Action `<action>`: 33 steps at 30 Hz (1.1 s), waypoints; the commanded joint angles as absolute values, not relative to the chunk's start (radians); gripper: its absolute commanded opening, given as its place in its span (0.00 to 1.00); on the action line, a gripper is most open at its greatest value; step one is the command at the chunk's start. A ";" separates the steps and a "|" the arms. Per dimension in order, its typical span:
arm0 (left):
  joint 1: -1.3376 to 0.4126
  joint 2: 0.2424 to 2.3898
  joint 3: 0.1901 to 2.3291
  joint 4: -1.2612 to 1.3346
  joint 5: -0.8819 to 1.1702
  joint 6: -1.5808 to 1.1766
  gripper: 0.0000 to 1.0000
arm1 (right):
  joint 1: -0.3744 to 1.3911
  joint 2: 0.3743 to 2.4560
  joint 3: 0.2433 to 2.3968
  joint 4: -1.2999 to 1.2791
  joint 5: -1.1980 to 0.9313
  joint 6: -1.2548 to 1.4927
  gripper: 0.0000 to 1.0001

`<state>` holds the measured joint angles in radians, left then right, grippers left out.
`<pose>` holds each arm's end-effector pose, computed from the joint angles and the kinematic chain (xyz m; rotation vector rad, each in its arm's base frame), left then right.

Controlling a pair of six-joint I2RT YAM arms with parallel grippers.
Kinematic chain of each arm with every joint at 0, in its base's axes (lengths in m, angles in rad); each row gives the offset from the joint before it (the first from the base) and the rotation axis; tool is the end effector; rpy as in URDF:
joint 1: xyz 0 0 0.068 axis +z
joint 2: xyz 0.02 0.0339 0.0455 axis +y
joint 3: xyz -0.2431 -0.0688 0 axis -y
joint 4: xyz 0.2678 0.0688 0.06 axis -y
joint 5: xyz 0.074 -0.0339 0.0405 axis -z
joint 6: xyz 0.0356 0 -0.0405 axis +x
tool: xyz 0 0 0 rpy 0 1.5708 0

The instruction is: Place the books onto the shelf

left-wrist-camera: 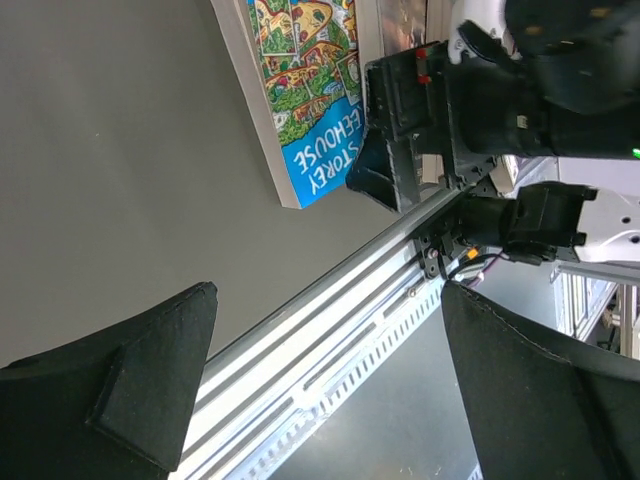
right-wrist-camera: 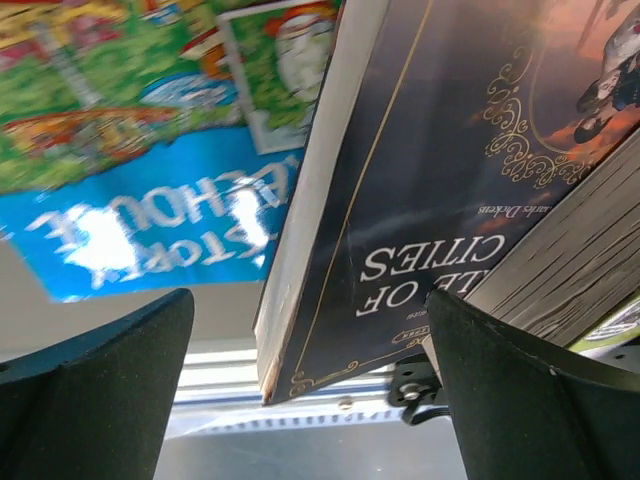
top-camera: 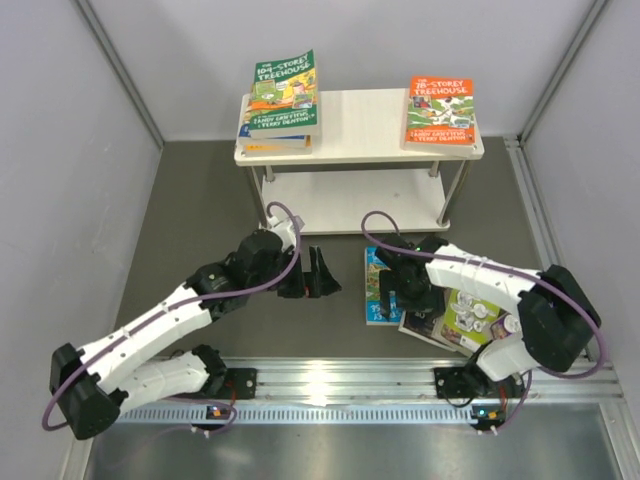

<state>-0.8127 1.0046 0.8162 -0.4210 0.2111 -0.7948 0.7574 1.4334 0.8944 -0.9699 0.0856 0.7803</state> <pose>0.1686 -0.1889 0.2652 0.1540 2.3971 -1.0768 0.1867 0.1724 0.1591 0.0388 3.0373 -0.0281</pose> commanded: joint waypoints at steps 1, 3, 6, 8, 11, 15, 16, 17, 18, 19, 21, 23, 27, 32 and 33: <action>-0.810 0.931 0.810 -0.500 0.163 -0.792 0.99 | 0.764 1.489 0.917 -0.983 0.236 0.756 1.00; -0.808 0.890 0.805 -0.528 0.150 -0.788 0.99 | 0.764 1.531 0.914 -0.985 0.264 0.750 1.00; -0.807 0.845 0.805 -0.578 0.123 -0.787 0.99 | 0.765 1.572 0.890 -0.960 0.264 0.758 0.89; -0.807 0.827 0.808 -0.610 0.115 -0.785 0.99 | 0.770 1.585 0.878 -0.940 0.253 0.765 0.63; -0.805 0.802 0.815 -0.640 0.103 -0.782 0.99 | 0.776 1.592 0.854 -0.907 0.241 0.775 0.30; -0.805 0.787 0.822 -0.663 0.098 -0.778 0.99 | 0.787 1.603 0.838 -0.884 0.236 0.775 0.00; -0.805 0.785 0.824 -0.666 0.100 -0.778 0.99 | 0.798 1.595 0.841 -0.885 0.236 0.776 0.00; -0.804 0.785 0.825 -0.669 0.103 -0.775 0.99 | 0.802 1.586 0.842 -0.885 0.236 0.779 0.00; -0.804 0.788 0.830 -0.669 0.104 -0.775 0.99 | 0.808 1.577 0.848 -0.894 0.236 0.791 0.00; -0.805 0.787 0.830 -0.670 0.104 -0.773 0.99 | 0.821 1.563 0.854 -0.903 0.239 0.799 0.00; -0.804 0.793 0.830 -0.667 0.110 -0.772 0.99 | 0.836 1.507 0.896 -0.946 0.247 0.824 0.00; -0.804 0.801 0.831 -0.660 0.117 -0.770 0.99 | 0.868 1.442 0.939 -1.024 0.276 0.848 0.00; -0.804 0.828 0.830 -0.635 0.133 -0.770 0.99 | 0.926 1.326 1.128 -1.181 0.316 0.925 0.00; -0.805 0.880 0.833 -0.588 0.150 -0.761 0.99 | 0.997 1.087 1.246 -1.099 0.168 0.882 0.00; -0.805 0.888 0.834 -0.581 0.152 -0.761 0.99 | 0.997 1.044 1.247 -1.030 0.140 0.867 0.00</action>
<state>-0.8066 0.8673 0.8108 -0.6502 0.1341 -0.7822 0.9672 1.2140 1.1664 -1.1366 0.2169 0.8768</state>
